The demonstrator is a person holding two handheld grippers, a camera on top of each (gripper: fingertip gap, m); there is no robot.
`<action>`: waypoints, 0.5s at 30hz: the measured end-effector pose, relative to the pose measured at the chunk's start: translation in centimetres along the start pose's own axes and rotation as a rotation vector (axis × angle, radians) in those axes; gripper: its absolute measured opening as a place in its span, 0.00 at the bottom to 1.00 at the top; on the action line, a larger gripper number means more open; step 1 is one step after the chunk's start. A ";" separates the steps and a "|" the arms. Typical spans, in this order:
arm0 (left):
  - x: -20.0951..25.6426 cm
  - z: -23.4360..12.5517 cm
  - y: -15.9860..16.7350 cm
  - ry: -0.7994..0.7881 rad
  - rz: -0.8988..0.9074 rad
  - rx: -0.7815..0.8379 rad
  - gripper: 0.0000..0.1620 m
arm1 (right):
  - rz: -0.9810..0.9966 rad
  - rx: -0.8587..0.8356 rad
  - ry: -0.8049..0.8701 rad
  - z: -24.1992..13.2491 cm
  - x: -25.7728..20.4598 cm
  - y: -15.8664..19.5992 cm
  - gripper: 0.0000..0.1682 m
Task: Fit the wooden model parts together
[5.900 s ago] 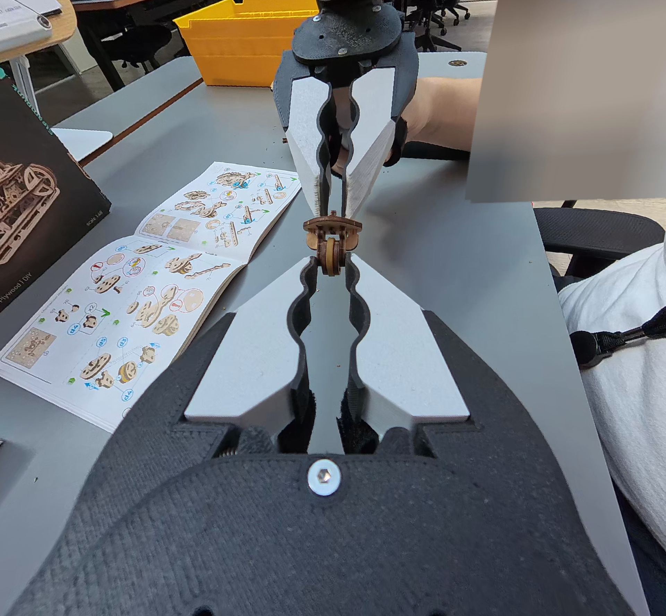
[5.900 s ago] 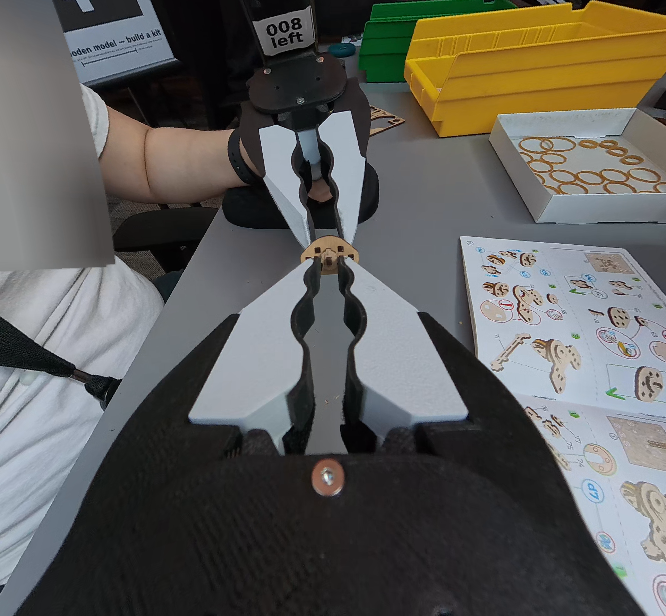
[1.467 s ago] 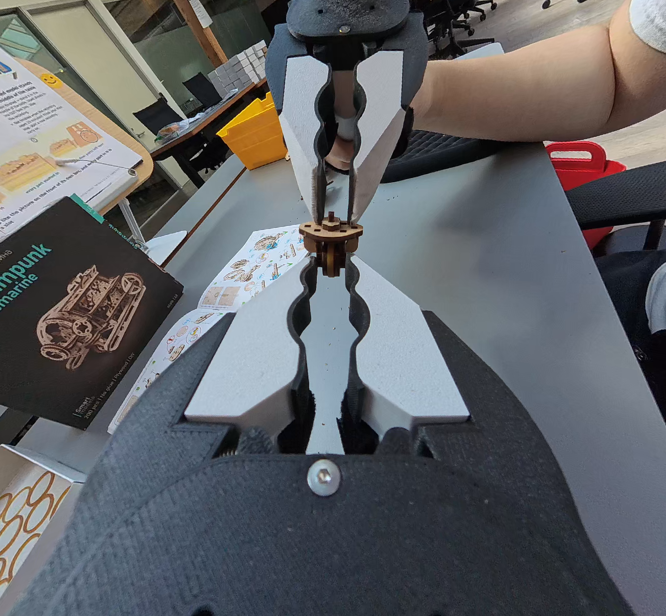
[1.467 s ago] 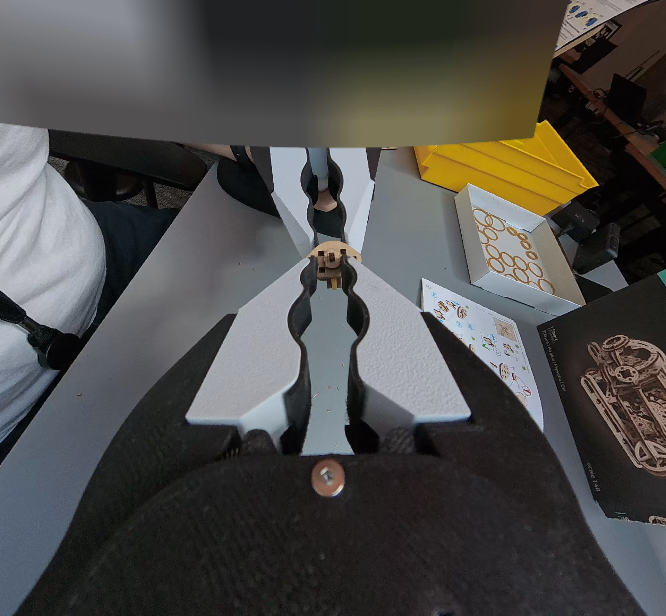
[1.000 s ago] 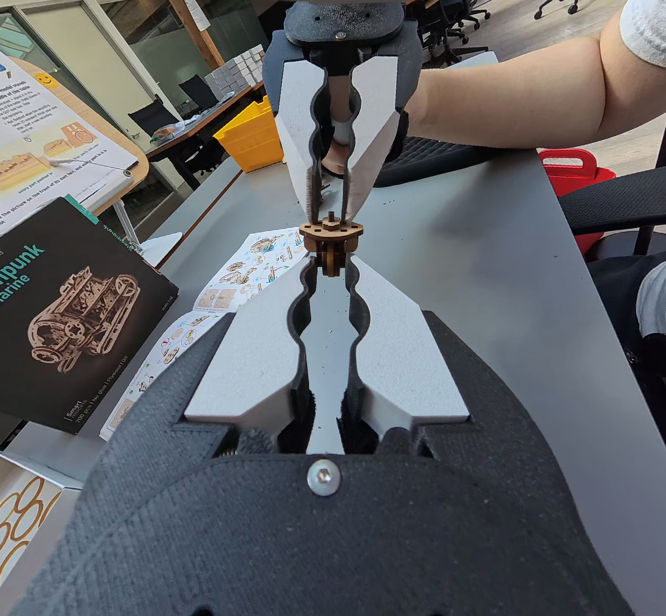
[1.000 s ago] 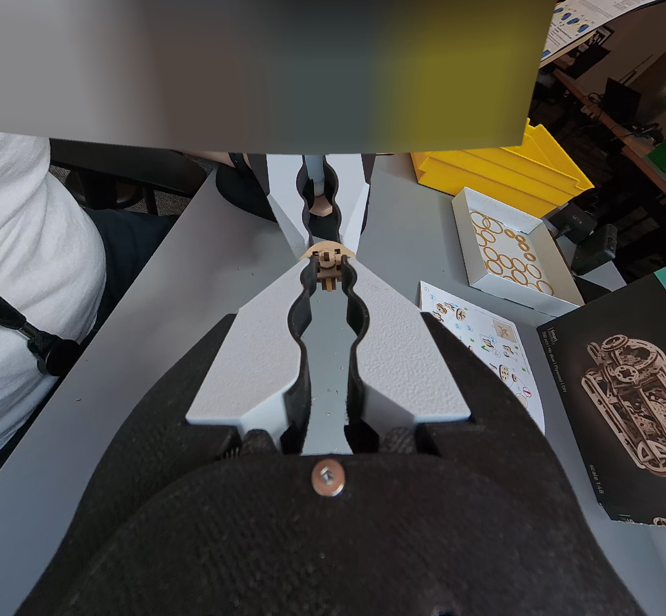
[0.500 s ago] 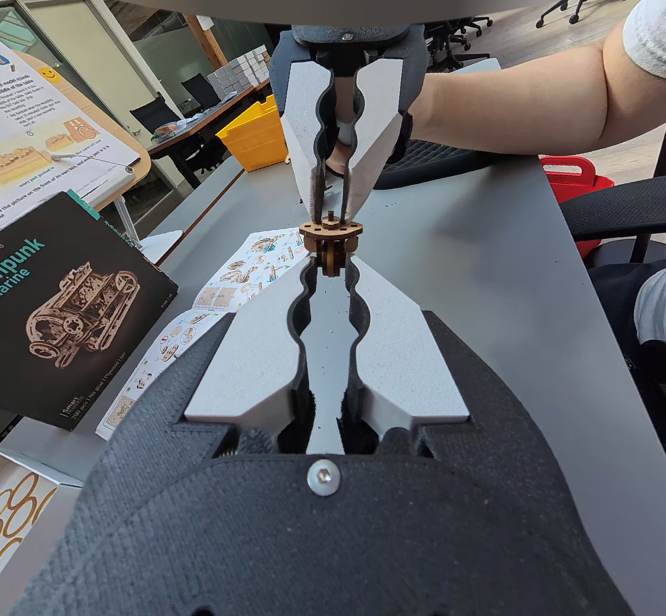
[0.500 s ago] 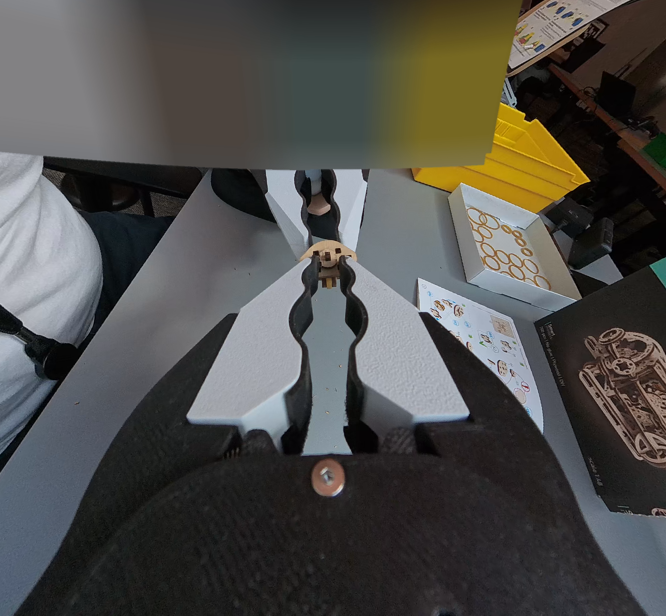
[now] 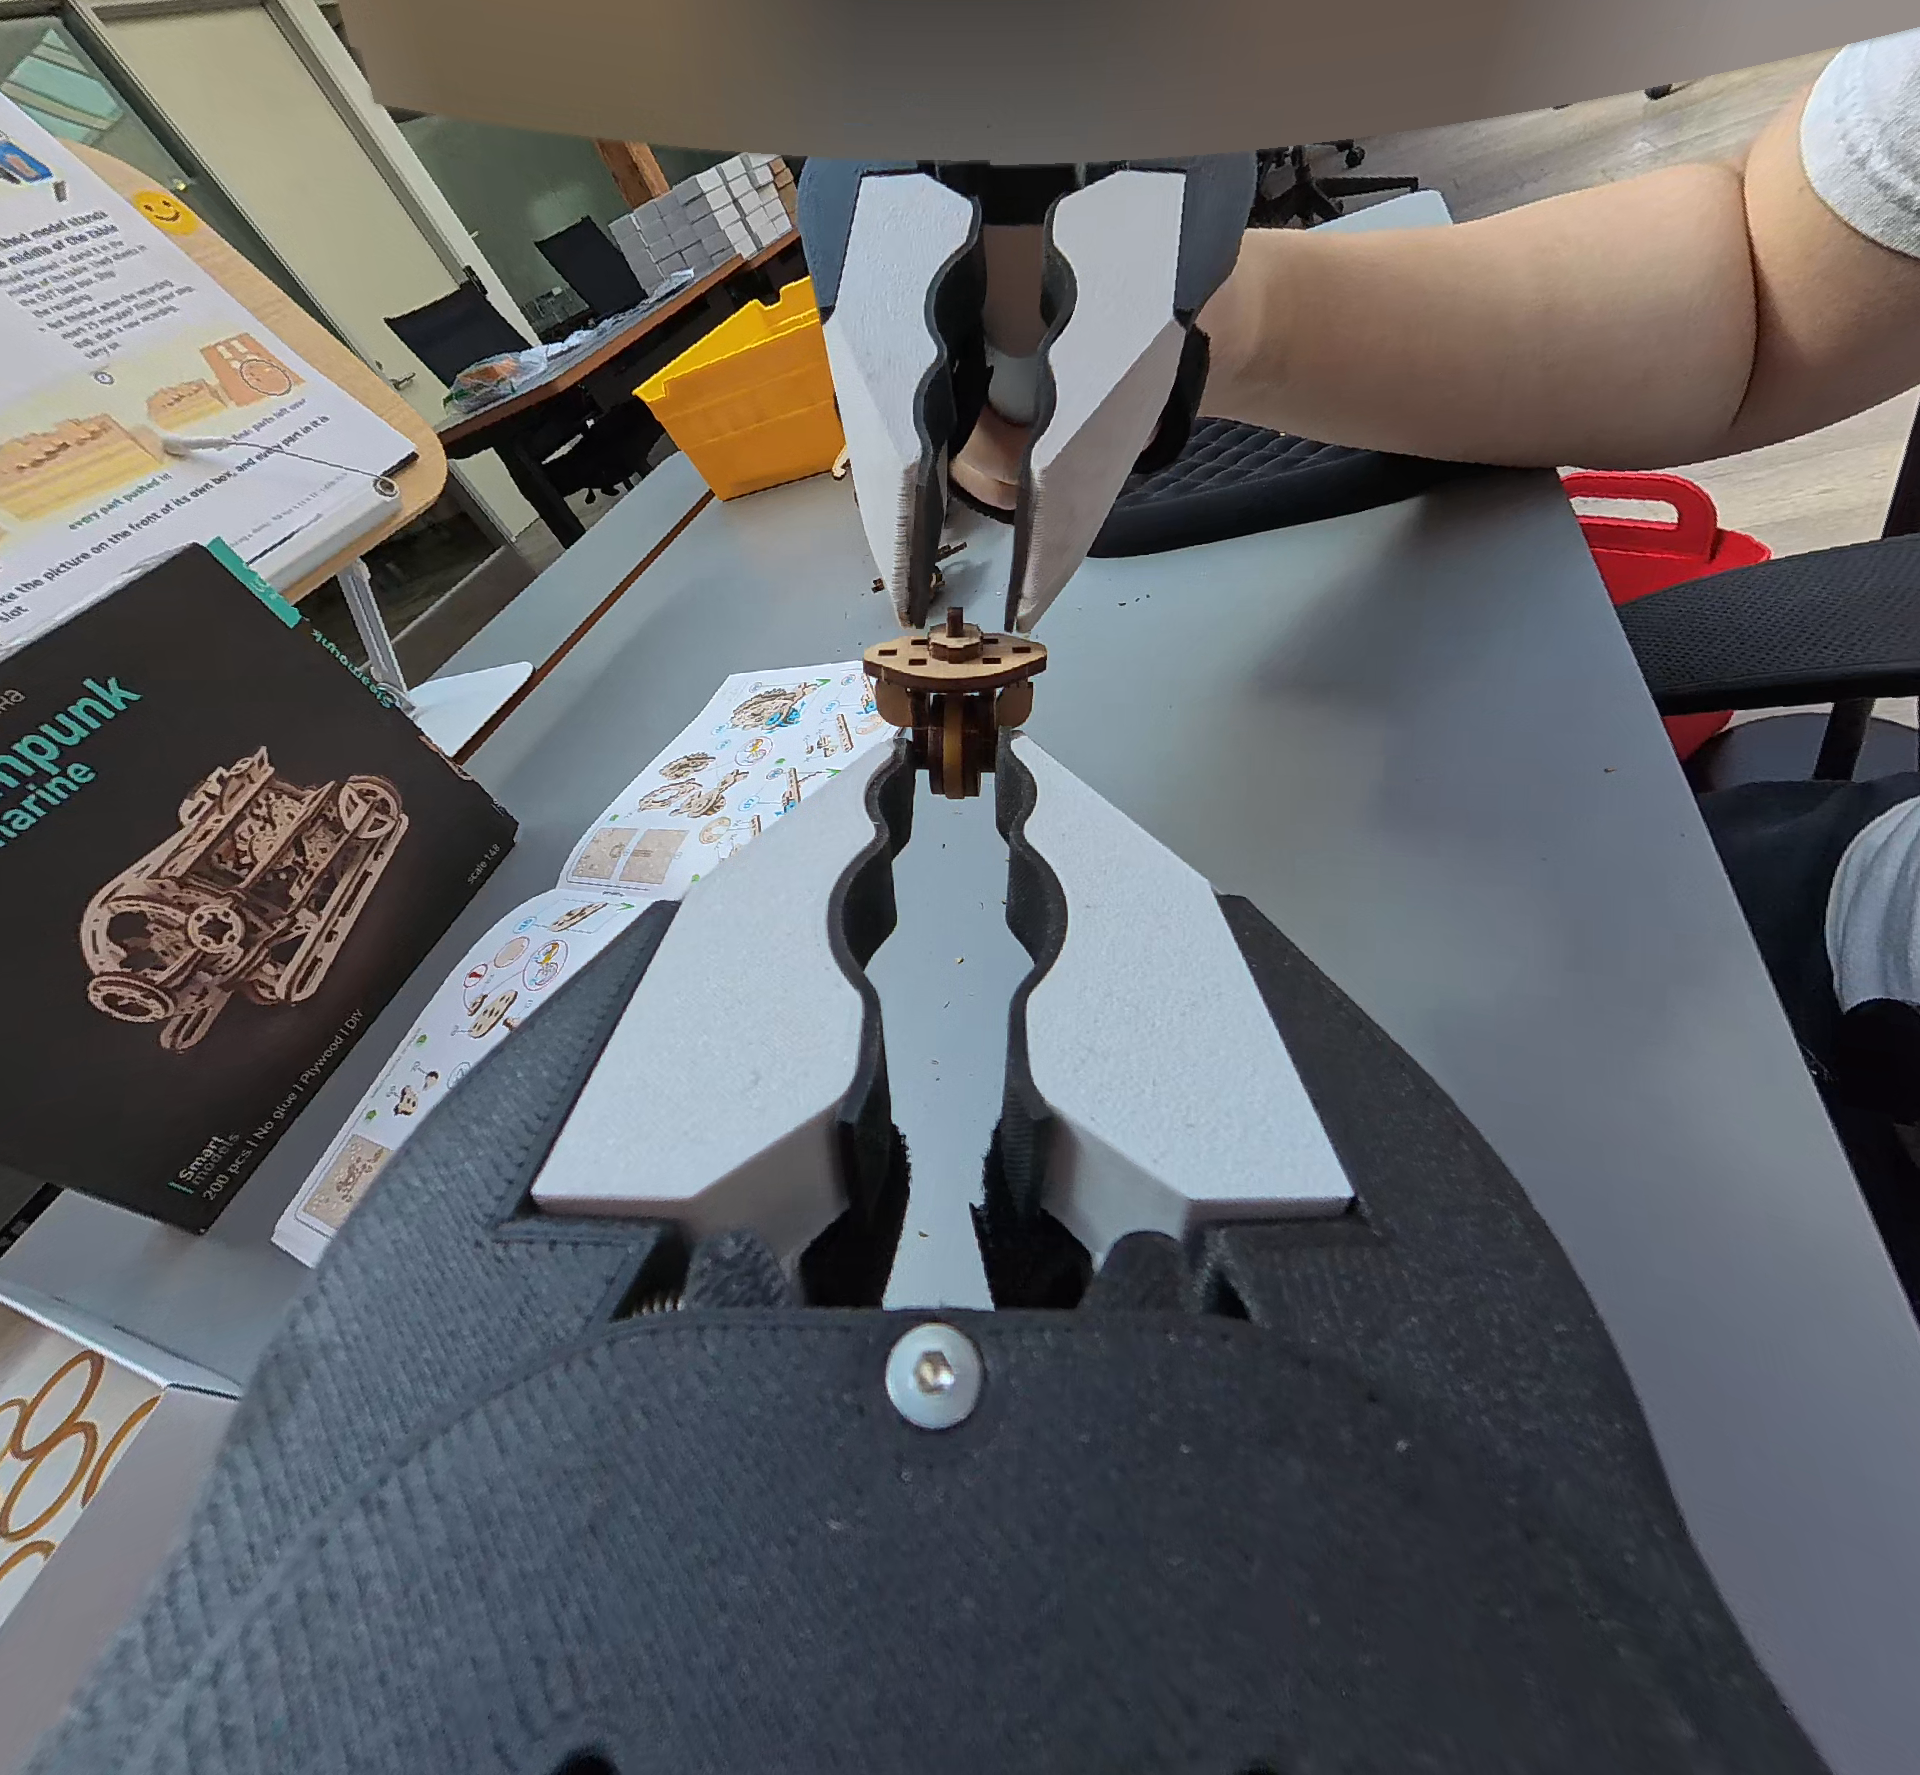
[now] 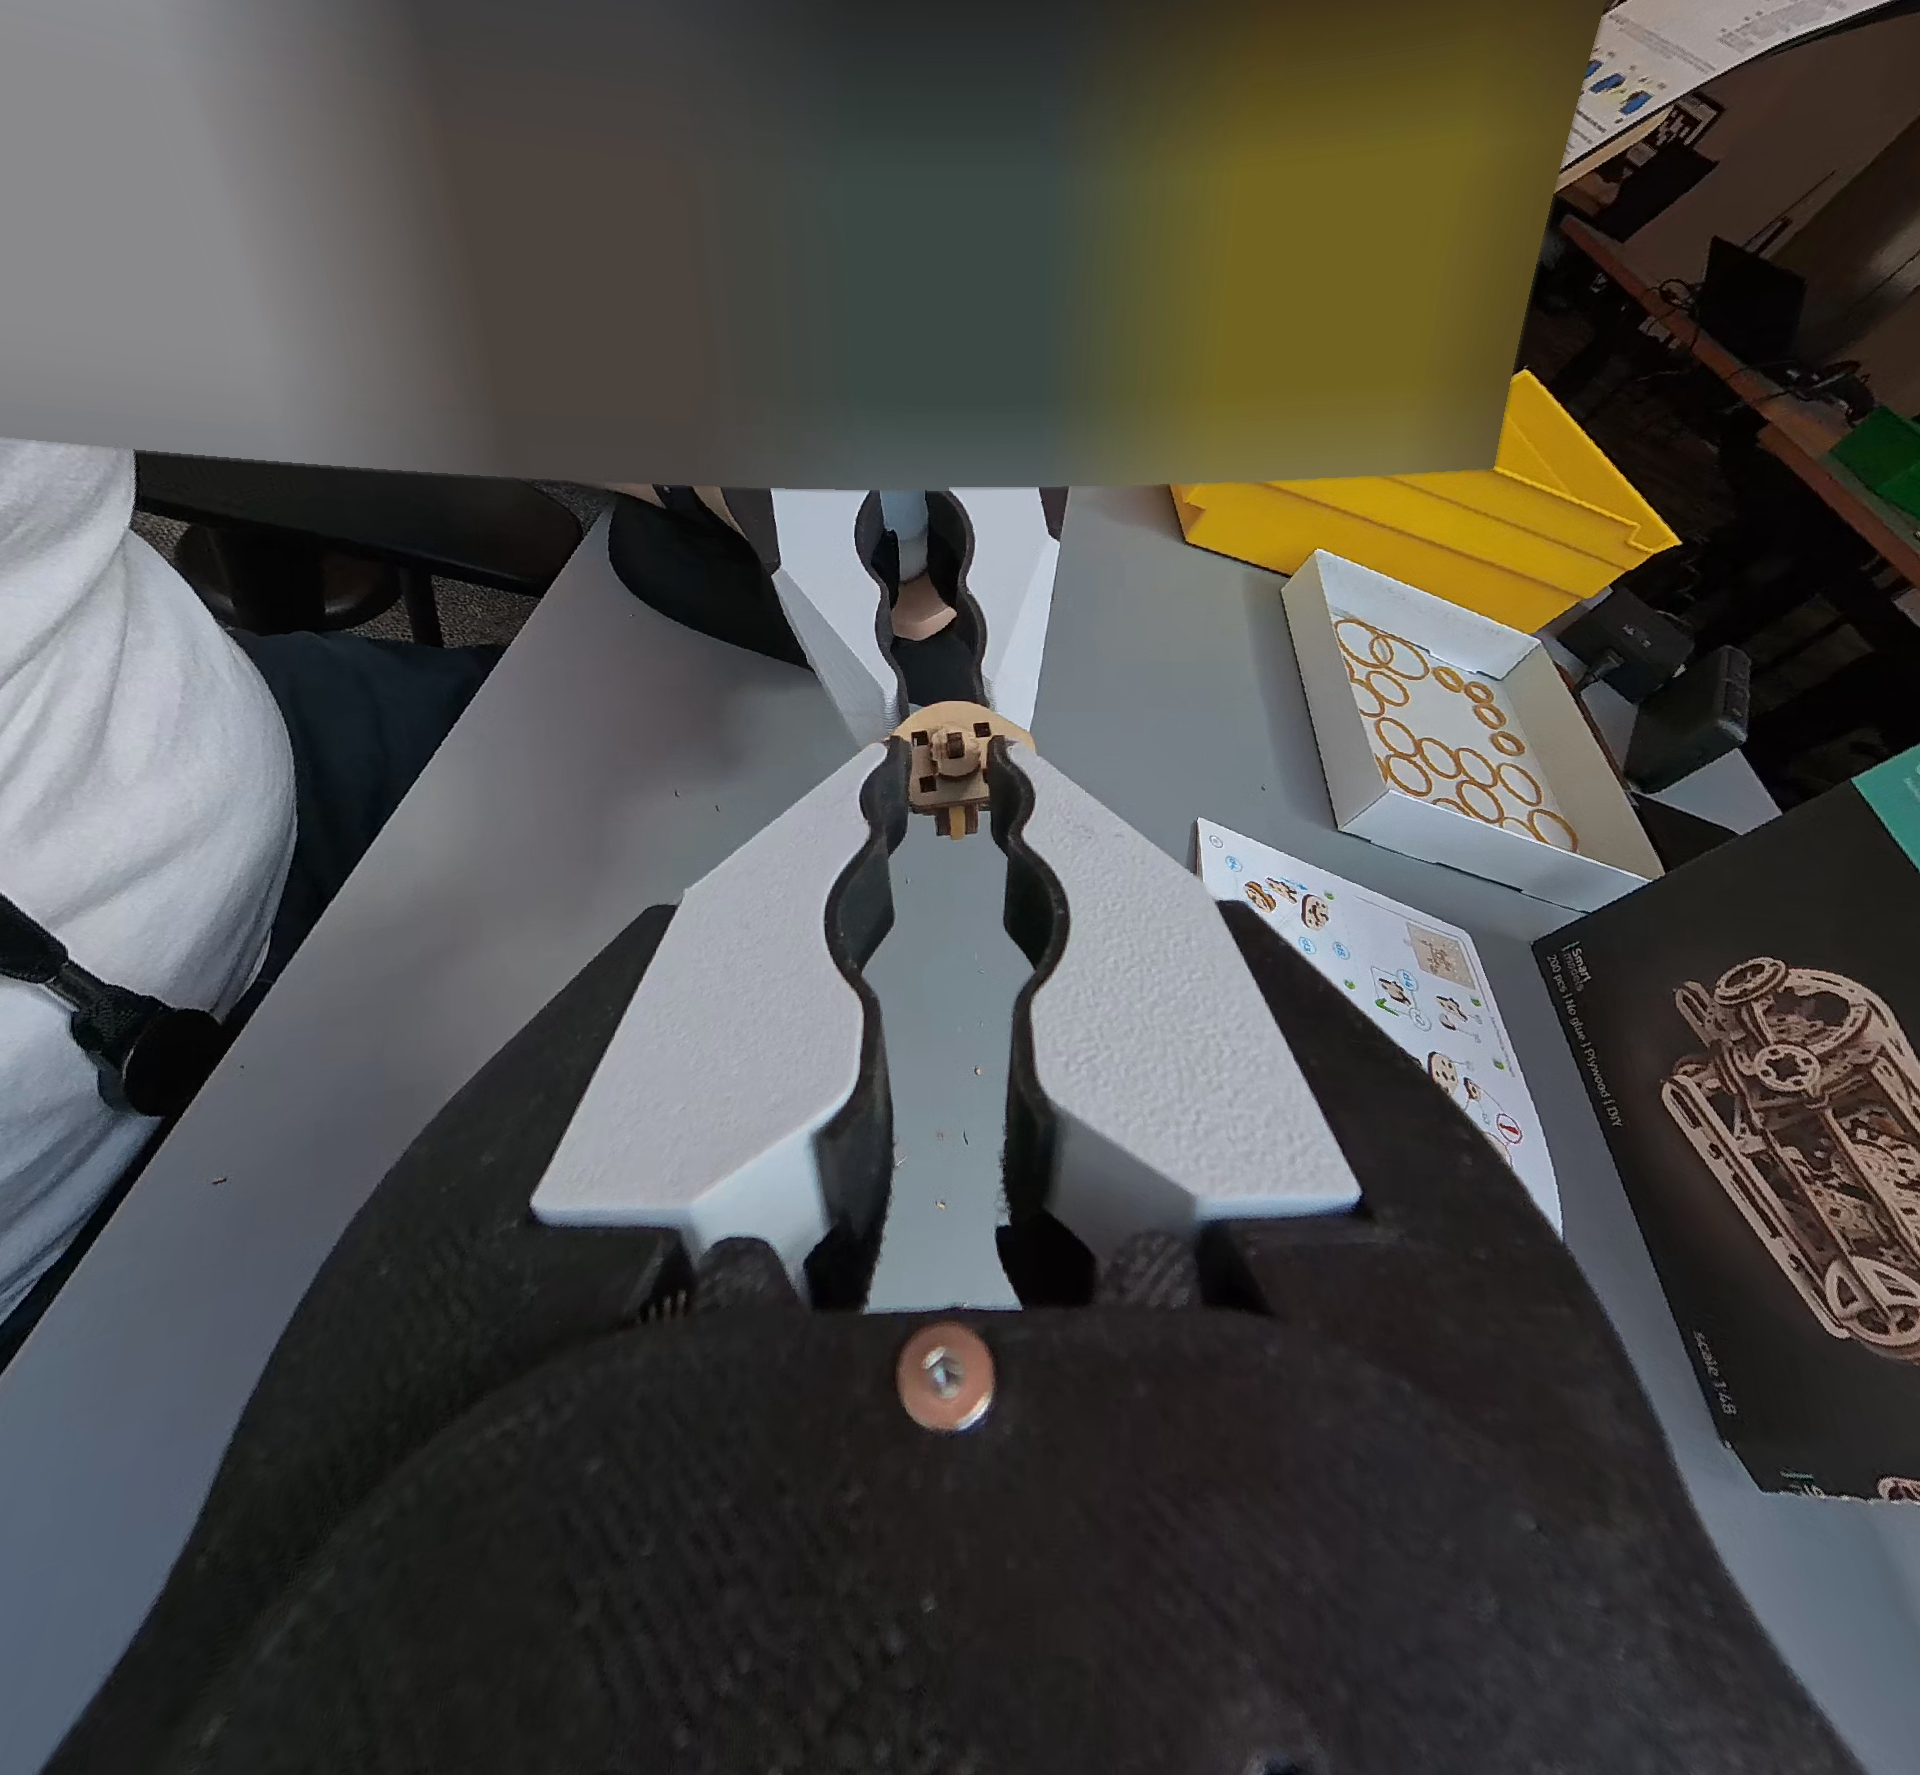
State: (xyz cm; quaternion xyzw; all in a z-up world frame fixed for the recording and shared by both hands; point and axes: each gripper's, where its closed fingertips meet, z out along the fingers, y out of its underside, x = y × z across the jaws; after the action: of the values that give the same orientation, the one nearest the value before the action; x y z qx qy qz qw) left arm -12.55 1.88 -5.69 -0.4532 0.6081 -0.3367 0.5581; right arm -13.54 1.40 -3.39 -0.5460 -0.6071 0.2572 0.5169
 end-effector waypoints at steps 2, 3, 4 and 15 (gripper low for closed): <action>-0.2 -0.1 -0.1 -0.010 -0.008 0.005 0.08 | 0.013 0.019 0.006 -0.2 0.2 -0.3 0.11; -0.4 -0.2 -0.1 -0.020 -0.012 0.009 0.08 | 0.030 0.042 0.008 -0.4 0.4 -0.6 0.12; -0.7 -0.3 -0.2 -0.032 -0.018 0.014 0.08 | 0.062 0.071 0.015 -0.7 0.7 -1.0 0.12; -2.3 -1.2 -1.0 -0.129 -0.026 0.064 0.08 | 0.984 0.382 -0.304 -0.6 3.3 -0.6 0.22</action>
State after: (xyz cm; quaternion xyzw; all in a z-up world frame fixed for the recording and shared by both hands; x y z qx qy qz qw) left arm -13.63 3.56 -3.68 -0.4636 0.5541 -0.3333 0.6058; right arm -12.77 4.15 -1.54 -0.6185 -0.2905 0.6503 0.3320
